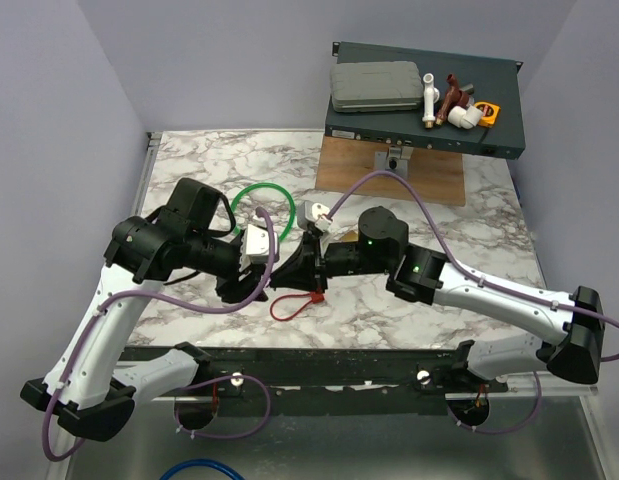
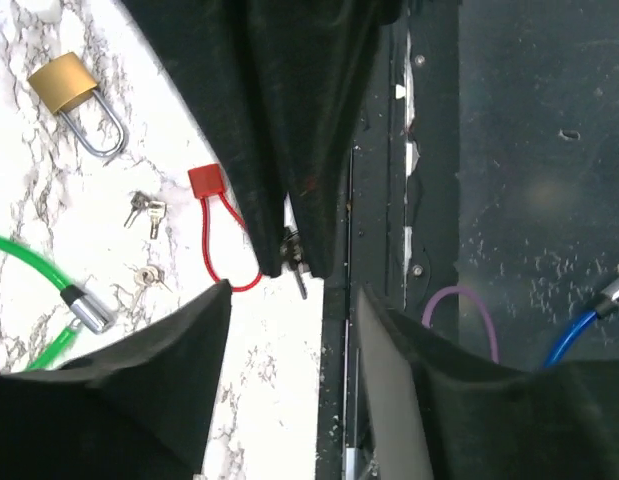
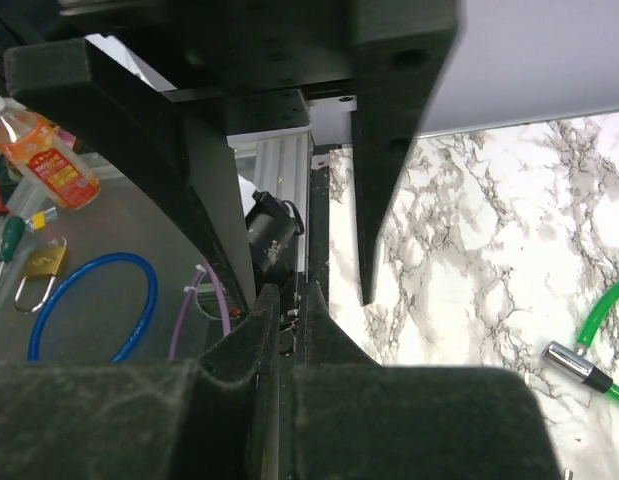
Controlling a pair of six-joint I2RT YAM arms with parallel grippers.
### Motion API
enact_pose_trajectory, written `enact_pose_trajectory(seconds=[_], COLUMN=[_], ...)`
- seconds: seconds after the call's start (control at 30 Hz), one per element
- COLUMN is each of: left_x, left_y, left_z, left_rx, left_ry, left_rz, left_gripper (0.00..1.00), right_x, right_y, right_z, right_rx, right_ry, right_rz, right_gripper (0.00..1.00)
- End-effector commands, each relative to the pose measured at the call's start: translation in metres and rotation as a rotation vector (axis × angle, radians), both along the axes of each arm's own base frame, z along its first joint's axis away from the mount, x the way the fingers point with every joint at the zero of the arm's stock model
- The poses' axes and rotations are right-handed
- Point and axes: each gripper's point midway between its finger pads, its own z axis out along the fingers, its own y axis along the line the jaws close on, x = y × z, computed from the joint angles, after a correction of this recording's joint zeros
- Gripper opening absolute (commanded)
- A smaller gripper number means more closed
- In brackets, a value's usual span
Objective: Unlock with the key
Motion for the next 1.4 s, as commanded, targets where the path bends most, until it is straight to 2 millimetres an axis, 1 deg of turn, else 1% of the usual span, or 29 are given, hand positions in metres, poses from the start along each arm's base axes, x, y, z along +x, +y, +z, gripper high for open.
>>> enact_pose_trajectory(seconds=[0.0, 0.03, 0.07, 0.13, 0.23, 0.27, 0.3, 0.37, 0.4, 0.47, 0.57, 0.6, 0.67, 0.73, 0.8, 0.87, 0.9, 0.93, 1.0, 1.07, 1.1, 1.13, 1.23, 1.27, 1.37], left_x=[0.011, 0.015, 0.018, 0.030, 0.040, 0.044, 0.046, 0.053, 0.059, 0.068, 0.074, 0.072, 0.072, 0.077, 0.072, 0.059, 0.052, 0.043, 0.026, 0.012, 0.008, 0.004, -0.002, -0.002, 0.000], left_y=[-0.004, -0.005, -0.007, -0.009, -0.014, -0.017, -0.020, -0.028, -0.032, -0.042, -0.056, -0.061, -0.071, -0.082, -0.091, -0.097, -0.098, -0.098, -0.096, -0.092, -0.089, -0.087, -0.081, -0.080, -0.080], left_z=[0.004, 0.002, 0.000, -0.012, -0.035, -0.044, -0.053, -0.075, -0.088, -0.108, -0.132, -0.134, -0.121, -0.088, -0.056, -0.031, -0.022, -0.014, -0.006, -0.008, -0.010, -0.013, -0.017, -0.018, -0.017], left_rx=[-0.017, -0.020, -0.020, -0.008, 0.010, 0.009, 0.007, 0.011, 0.024, 0.054, 0.084, 0.088, 0.062, -0.009, -0.092, -0.165, -0.189, -0.214, -0.243, -0.249, -0.248, -0.240, -0.232, -0.231, -0.228], left_ry=[-0.030, -0.030, -0.026, -0.011, 0.029, 0.036, 0.041, 0.031, 0.017, 0.021, 0.046, 0.045, 0.057, 0.068, 0.129, 0.191, 0.218, 0.243, 0.293, 0.323, 0.322, 0.326, 0.301, 0.291, 0.274], left_rz=[0.051, 0.063, 0.080, 0.129, 0.153, 0.157, 0.156, 0.160, 0.171, 0.192, 0.207, 0.188, 0.152, 0.150, 0.136, 0.100, 0.081, 0.048, -0.007, -0.055, -0.076, -0.085, -0.114, -0.114, -0.108], left_gripper=[0.61, 0.68, 0.73, 0.75, 0.79, 0.79, 0.79, 0.79, 0.79, 0.77, 0.75, 0.75, 0.75, 0.75, 0.75, 0.74, 0.71, 0.66, 0.52, 0.42, 0.42, 0.44, 0.57, 0.60, 0.60], right_x=[0.004, 0.005, 0.006, 0.008, 0.011, 0.012, 0.012, 0.013, 0.014, 0.015, 0.015, 0.015, 0.015, 0.016, 0.018, 0.018, 0.017, 0.017, 0.016, 0.016, 0.015, 0.014, 0.011, 0.010, 0.009], right_y=[-0.016, -0.020, -0.024, -0.036, -0.057, -0.065, -0.074, -0.091, -0.098, -0.110, -0.123, -0.126, -0.131, -0.133, -0.132, -0.128, -0.126, -0.122, -0.117, -0.113, -0.110, -0.109, -0.105, -0.104, -0.099], right_z=[0.004, 0.001, -0.003, -0.009, -0.023, -0.021, -0.031, -0.034, -0.036, -0.040, -0.042, -0.044, -0.042, -0.040, -0.039, -0.039, -0.039, -0.034, -0.028, -0.019, -0.016, -0.012, -0.003, -0.001, 0.000], right_rx=[0.001, -0.005, -0.015, -0.027, -0.060, -0.049, -0.075, -0.077, -0.081, -0.085, -0.078, -0.072, -0.047, -0.018, 0.003, 0.023, 0.029, 0.054, 0.088, 0.120, 0.133, 0.144, 0.167, 0.172, 0.179], right_ry=[0.023, 0.031, 0.043, 0.061, 0.086, 0.087, 0.110, 0.128, 0.135, 0.147, 0.171, 0.180, 0.189, 0.193, 0.194, 0.201, 0.207, 0.202, 0.201, 0.198, 0.197, 0.194, 0.195, 0.197, 0.205], right_rz=[-0.052, -0.059, -0.067, -0.098, -0.161, -0.185, -0.210, -0.262, -0.288, -0.337, -0.388, -0.401, -0.425, -0.438, -0.446, -0.434, -0.421, -0.408, -0.389, -0.369, -0.358, -0.350, -0.321, -0.311, -0.288], right_gripper=[0.01, 0.01, 0.01, 0.01, 0.01, 0.01, 0.01, 0.01, 0.01, 0.01, 0.01, 0.01, 0.01, 0.01, 0.01, 0.01, 0.01, 0.01, 0.01, 0.01, 0.01, 0.01, 0.01, 0.01, 0.01])
